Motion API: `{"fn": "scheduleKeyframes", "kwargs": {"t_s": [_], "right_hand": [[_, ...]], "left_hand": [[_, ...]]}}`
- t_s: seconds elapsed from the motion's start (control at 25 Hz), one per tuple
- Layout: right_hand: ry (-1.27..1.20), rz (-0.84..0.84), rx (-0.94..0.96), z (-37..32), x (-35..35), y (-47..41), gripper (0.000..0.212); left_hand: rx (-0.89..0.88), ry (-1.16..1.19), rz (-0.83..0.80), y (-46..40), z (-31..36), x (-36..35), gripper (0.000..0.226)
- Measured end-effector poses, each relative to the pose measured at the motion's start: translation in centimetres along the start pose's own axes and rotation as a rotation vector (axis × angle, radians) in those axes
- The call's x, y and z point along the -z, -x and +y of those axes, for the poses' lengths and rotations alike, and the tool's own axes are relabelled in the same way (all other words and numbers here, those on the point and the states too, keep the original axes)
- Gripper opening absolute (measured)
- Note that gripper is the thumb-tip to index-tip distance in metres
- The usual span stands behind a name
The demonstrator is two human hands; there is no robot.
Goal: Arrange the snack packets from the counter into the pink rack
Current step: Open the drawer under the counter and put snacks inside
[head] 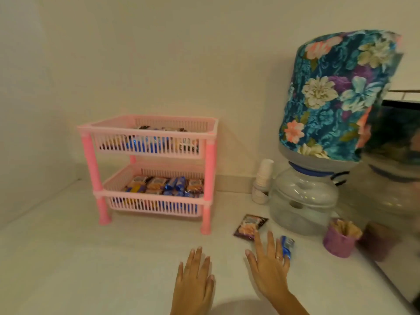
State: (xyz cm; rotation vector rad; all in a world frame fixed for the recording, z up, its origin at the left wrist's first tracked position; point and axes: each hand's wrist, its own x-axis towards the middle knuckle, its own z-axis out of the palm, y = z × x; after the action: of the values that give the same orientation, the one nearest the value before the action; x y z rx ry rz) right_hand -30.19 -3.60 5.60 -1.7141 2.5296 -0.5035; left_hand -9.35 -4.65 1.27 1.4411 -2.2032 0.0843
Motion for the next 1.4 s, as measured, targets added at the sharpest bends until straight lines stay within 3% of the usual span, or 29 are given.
{"fn": "scheduleKeyframes", "kwargs": {"t_s": [0.2, 0.36, 0.44, 0.52, 0.68, 0.76, 0.84, 0.96, 1.04, 1.12, 1.2, 1.28, 1.4], "right_hand": [[-0.180, -0.066, -0.313, 12.0, 0.2, 7.1, 0.060], [-0.119, 0.109, -0.290, 17.6, -0.5, 13.0, 0.051], [-0.111, 0.106, -0.280, 19.2, -0.7, 14.9, 0.049], [-0.078, 0.220, -0.268, 20.0, -0.3, 16.0, 0.044], [-0.186, 0.482, -0.278, 21.0, -0.8, 19.1, 0.062], [-0.418, 0.568, -0.514, 20.8, -0.3, 19.9, 0.079], [-0.645, 0.510, -0.861, 20.4, 0.4, 20.1, 0.097], [-1.105, 0.524, -1.226, 20.7, 0.8, 20.5, 0.096], [-1.573, 0.430, -1.158, 21.3, 0.7, 21.3, 0.070], [-1.716, 0.213, -1.077, 22.2, 1.2, 22.0, 0.043], [-1.644, 0.117, -1.056, 22.6, 1.7, 22.2, 0.032], [-1.566, 0.104, -1.042, 22.8, 1.8, 22.8, 0.033], [-1.361, 0.087, -0.926, 23.1, 1.6, 25.5, 0.037]], "left_hand": [[0.088, 0.007, -0.209, 8.8, 8.4, -1.6, 0.061], [0.200, -0.063, -0.340, 12.4, 10.9, -1.0, 0.072], [0.184, -0.079, -0.325, 13.4, 11.4, -0.7, 0.077], [0.169, -0.046, -0.334, 14.1, 11.8, -0.2, 0.083], [0.173, -0.057, -0.401, 14.1, 12.3, 1.1, 0.089], [0.177, -0.046, -0.417, 13.9, 12.2, 1.3, 0.092], [0.177, -0.033, -0.450, 13.8, 12.1, 1.3, 0.095], [0.168, -0.035, -0.503, 13.9, 11.8, 1.3, 0.101], [0.156, -0.058, -0.509, 14.7, 11.6, 1.3, 0.109], [0.148, -0.075, -0.517, 16.3, 11.6, 1.6, 0.115], [0.130, -0.094, -0.522, 17.7, 11.7, 2.1, 0.119], [0.131, -0.129, -0.544, 18.8, 12.2, 3.0, 0.119], [0.165, -0.204, -0.574, 20.4, 13.7, 3.8, 0.085]]}}
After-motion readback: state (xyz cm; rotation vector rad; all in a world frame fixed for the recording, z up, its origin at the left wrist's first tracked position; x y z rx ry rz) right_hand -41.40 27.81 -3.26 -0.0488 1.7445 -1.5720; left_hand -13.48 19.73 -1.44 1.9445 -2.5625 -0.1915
